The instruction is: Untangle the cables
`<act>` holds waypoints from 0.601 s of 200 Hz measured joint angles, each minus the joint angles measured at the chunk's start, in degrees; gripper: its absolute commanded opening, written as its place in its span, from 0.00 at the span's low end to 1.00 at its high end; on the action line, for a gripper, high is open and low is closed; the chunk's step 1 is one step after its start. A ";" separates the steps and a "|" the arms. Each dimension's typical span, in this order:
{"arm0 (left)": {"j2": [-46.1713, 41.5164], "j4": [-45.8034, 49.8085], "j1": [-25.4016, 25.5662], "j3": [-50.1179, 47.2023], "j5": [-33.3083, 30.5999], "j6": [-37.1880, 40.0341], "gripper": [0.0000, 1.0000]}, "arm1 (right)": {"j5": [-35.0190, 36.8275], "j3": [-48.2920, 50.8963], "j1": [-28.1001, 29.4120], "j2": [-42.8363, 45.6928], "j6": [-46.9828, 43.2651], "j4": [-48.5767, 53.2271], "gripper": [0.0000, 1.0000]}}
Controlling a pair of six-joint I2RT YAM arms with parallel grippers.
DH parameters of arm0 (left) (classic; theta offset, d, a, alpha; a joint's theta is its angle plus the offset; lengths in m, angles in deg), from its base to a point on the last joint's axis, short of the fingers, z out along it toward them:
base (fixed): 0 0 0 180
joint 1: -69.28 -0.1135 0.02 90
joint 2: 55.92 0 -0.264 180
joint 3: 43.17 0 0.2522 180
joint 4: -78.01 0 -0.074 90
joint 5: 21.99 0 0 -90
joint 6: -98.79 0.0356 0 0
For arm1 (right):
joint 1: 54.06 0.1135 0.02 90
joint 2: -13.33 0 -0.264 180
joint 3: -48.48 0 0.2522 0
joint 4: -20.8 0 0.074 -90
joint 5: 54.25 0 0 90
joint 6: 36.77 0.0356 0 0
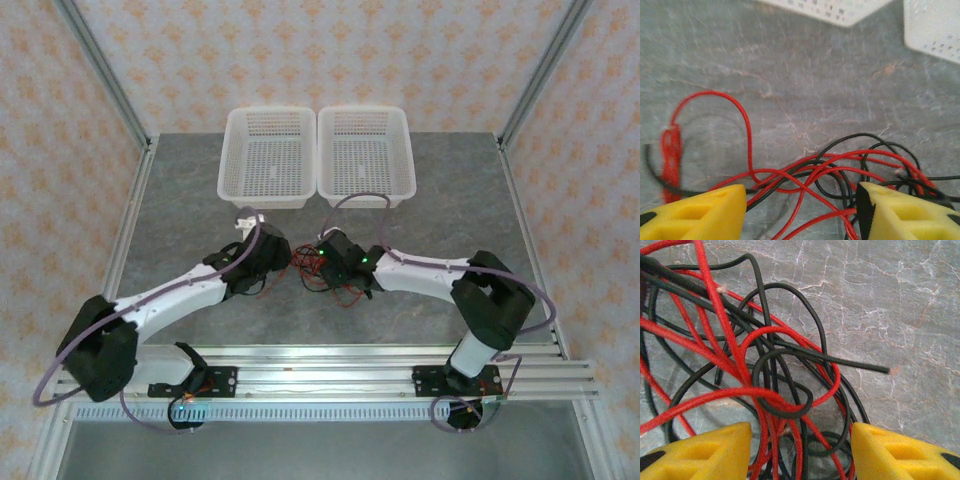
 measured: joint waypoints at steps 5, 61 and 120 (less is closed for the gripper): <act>1.18 -0.96 0.00 -0.35 0.02 -0.11 0.58 | 0.20 -0.02 0.00 -0.48 -0.17 -0.55 0.53; 13.64 -7.87 -0.09 -2.97 -1.79 -1.31 0.54 | 2.80 0.09 0.00 -3.43 -0.04 -5.64 0.07; 14.36 -15.78 -2.80 -6.45 -2.99 -1.29 0.54 | 4.31 3.52 -0.72 -0.66 6.80 -7.93 0.00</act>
